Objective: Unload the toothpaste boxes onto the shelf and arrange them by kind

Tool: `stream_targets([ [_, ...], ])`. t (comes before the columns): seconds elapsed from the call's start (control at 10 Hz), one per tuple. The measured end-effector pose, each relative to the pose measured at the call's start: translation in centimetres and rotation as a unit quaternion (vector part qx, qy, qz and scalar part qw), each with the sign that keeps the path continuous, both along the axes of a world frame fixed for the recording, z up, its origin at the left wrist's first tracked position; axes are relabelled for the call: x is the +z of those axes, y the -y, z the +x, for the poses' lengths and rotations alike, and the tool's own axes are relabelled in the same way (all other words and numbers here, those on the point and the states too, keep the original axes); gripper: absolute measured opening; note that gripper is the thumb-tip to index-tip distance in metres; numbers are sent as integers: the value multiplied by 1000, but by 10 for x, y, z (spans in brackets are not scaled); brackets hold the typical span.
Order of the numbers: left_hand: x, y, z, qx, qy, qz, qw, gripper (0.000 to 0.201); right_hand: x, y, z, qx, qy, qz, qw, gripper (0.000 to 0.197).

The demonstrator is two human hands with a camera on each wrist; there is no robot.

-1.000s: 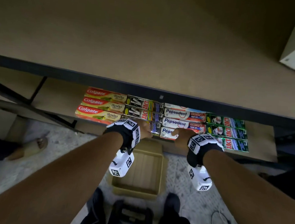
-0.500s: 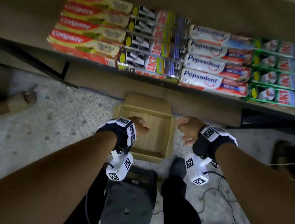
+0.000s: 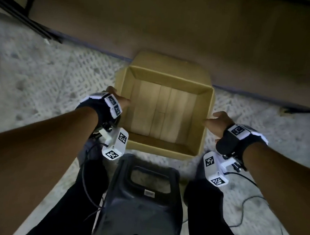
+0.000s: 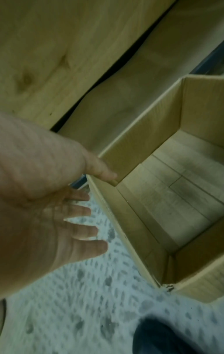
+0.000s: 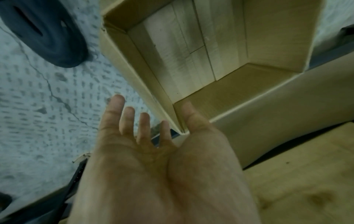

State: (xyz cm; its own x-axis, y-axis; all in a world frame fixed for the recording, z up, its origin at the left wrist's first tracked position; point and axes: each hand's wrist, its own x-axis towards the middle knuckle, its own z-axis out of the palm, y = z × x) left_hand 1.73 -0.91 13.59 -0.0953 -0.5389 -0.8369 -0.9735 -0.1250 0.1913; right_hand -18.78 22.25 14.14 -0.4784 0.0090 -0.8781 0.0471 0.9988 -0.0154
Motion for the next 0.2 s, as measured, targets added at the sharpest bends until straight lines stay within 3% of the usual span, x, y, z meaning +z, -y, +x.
stream_targets([
  [0.1, -37, -1, 10, 25, 10, -30, 999, 79, -34, -3, 1, 0, -28, 20, 999, 84],
  [0.2, -66, -5, 14, 54, 58, -1, 997, 93, -60, -2, 6, -28, -40, 30, 998, 91],
])
